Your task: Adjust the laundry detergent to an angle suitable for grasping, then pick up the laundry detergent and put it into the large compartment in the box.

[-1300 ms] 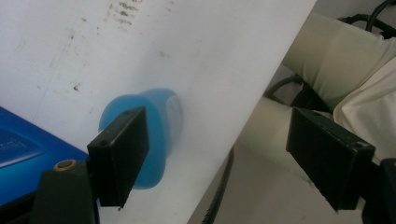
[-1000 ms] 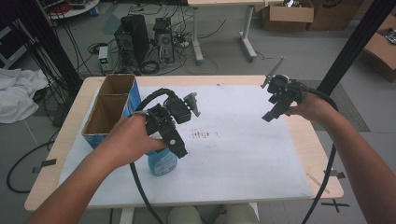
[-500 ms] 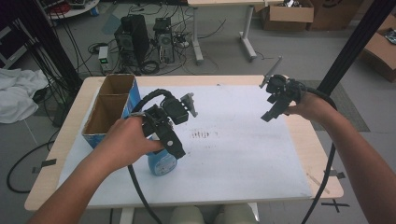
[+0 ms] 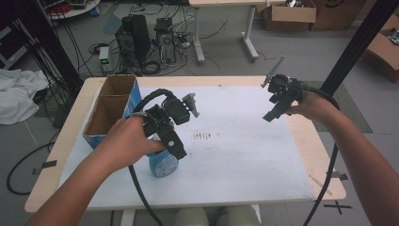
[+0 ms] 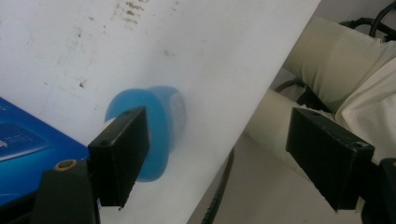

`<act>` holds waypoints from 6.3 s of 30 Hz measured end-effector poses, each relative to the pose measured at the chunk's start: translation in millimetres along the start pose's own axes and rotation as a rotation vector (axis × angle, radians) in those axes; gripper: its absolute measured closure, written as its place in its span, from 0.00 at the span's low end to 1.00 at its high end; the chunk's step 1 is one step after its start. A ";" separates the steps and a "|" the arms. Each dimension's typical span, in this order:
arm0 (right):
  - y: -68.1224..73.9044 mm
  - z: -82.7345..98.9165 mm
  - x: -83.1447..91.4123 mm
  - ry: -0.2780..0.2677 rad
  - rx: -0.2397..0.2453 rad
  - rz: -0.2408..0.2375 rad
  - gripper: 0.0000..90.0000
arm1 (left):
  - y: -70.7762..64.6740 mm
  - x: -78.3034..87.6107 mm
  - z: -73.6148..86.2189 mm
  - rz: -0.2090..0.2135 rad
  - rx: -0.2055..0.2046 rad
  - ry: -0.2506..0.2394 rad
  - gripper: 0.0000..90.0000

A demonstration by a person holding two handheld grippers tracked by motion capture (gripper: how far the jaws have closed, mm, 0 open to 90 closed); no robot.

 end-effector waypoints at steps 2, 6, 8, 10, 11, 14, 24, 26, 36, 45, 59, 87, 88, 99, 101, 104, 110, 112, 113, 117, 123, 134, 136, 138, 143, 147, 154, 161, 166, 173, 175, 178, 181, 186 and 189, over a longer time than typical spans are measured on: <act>-0.5 0.9 0.9 -0.001 0.001 0.003 0.20 | -0.5 0.4 -0.3 -0.002 0.002 -0.002 0.25; 0.6 0.9 1.3 -0.003 0.006 0.001 0.20 | -0.5 0.3 -0.6 -0.002 0.006 -0.002 0.25; 0.2 1.3 2.1 -0.003 0.002 0.003 0.20 | -0.5 0.1 -0.9 -0.003 0.009 -0.002 0.25; -0.1 2.1 2.4 -0.005 -0.001 0.003 0.20 | -1.7 -0.8 -1.0 -0.002 0.009 0.001 0.25; -0.1 2.5 2.1 -0.004 0.002 0.003 0.20 | -1.9 -1.0 -1.0 -0.002 0.007 0.001 0.25; -0.5 3.0 2.4 -0.007 0.001 0.005 0.20 | -2.0 -0.7 -1.5 -0.004 0.004 0.002 0.25; 0.5 2.0 3.2 -0.006 0.002 0.006 0.20 | -0.2 3.7 -0.6 -0.018 0.013 -0.011 0.25; 0.7 1.7 3.2 -0.007 0.005 0.007 0.20 | 3.6 7.4 1.1 -0.028 0.022 -0.019 0.24; 0.5 1.1 5.0 -0.007 0.006 0.007 0.20 | 26.1 21.4 6.4 -0.069 0.071 -0.057 0.24; 1.4 1.5 6.3 -0.005 0.004 0.007 0.20 | 37.2 18.8 11.7 -0.062 0.057 -0.054 0.24; -0.6 2.8 6.9 -0.007 -0.002 0.007 0.20 | 55.0 12.9 13.7 -0.046 0.032 -0.053 0.20; -3.1 6.5 -0.3 0.014 -0.008 0.001 0.21 | 67.5 -25.1 14.0 -0.012 0.014 -0.016 0.20; -3.1 6.5 -0.3 0.014 -0.008 0.001 0.21 | 67.7 -25.6 13.6 -0.012 0.017 -0.017 0.20; -3.0 7.0 -2.0 0.014 -0.005 -0.002 0.21 | 65.3 -45.0 15.0 -0.009 0.012 0.015 0.20; -3.1 7.1 -2.0 0.014 -0.005 -0.002 0.21 | 64.5 -48.4 15.0 -0.009 0.008 0.019 0.20; -3.1 7.0 -2.1 0.014 -0.004 -0.001 0.21 | 63.4 -54.3 15.3 -0.009 0.006 0.025 0.20; -3.1 7.5 -2.9 0.018 -0.004 -0.001 0.21 | 62.8 -64.4 16.3 -0.021 -0.005 0.039 0.20; -2.9 7.6 -3.2 0.018 -0.004 -0.002 0.21 | 62.8 -65.6 16.3 -0.021 -0.004 0.038 0.20; -3.0 7.6 -3.5 0.018 -0.003 -0.003 0.21 | 62.4 -68.5 16.3 -0.016 -0.004 0.036 0.20; -3.1 7.5 -3.9 0.020 -0.005 -0.005 0.21 | 62.9 -72.7 16.2 -0.019 -0.005 0.040 0.20; -3.7 7.6 -5.1 0.017 -0.004 -0.006 0.21 | 63.6 -78.4 17.1 -0.016 -0.003 0.041 0.20; -3.1 7.8 -7.4 0.019 -0.009 -0.011 0.21 | 63.0 -88.1 17.9 -0.018 -0.003 0.057 0.20; -3.7 7.9 -7.1 0.017 -0.004 -0.011 0.21 | 63.3 -88.9 18.2 -0.020 -0.002 0.057 0.20; -3.7 8.3 -6.6 0.018 -0.006 -0.010 0.21 | 63.4 -90.0 18.8 -0.018 0.000 0.057 0.21; -3.6 8.1 -6.4 0.016 -0.011 -0.009 0.21 | 63.0 -90.6 18.2 -0.014 -0.001 0.051 0.24; -3.8 8.1 -6.6 0.017 -0.008 -0.010 0.21 | 63.2 -90.6 18.2 -0.011 0.001 0.050 0.25; -4.0 7.9 -6.6 0.016 -0.009 -0.009 0.21 | 63.4 -90.1 18.5 -0.008 0.003 0.045 0.29; -3.9 7.8 -6.3 0.014 -0.009 -0.009 0.21 | 63.2 -90.0 18.7 -0.008 -0.001 0.045 0.31; -4.1 7.9 -6.1 0.013 -0.008 -0.008 0.21 | 63.4 -90.1 18.8 -0.011 0.000 0.043 0.32; -3.5 7.9 -5.9 0.015 -0.010 -0.009 0.21 | 63.5 -90.1 18.9 -0.014 -0.001 0.044 0.34; -3.7 7.9 -6.1 0.013 -0.008 -0.009 0.21 | 63.6 -90.2 19.0 -0.015 0.003 0.042 0.35; -3.6 7.9 -6.0 0.014 -0.007 -0.009 0.21 | 63.9 -90.3 19.0 -0.016 0.005 0.038 0.36; -3.6 7.7 -6.0 0.012 -0.006 -0.008 0.21 | 63.9 -90.5 19.1 -0.016 0.006 0.039 0.38; -3.6 7.9 -5.9 0.015 -0.007 -0.009 0.21 | 64.1 -91.4 19.6 -0.021 0.006 0.040 0.40; -3.7 7.9 -6.3 0.016 -0.005 -0.009 0.21 | 64.3 -92.0 20.0 -0.024 0.008 0.037 0.41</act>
Point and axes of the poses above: each handheld gripper's, and its own axes: x roughly backward along the jaws, z roughly out of its underside, y roughly to its left, the point moved 8 cm from there along -x, roughly forward along the jaws, and after that the axes turned 10 degrees about x, right-handed, at the moved point
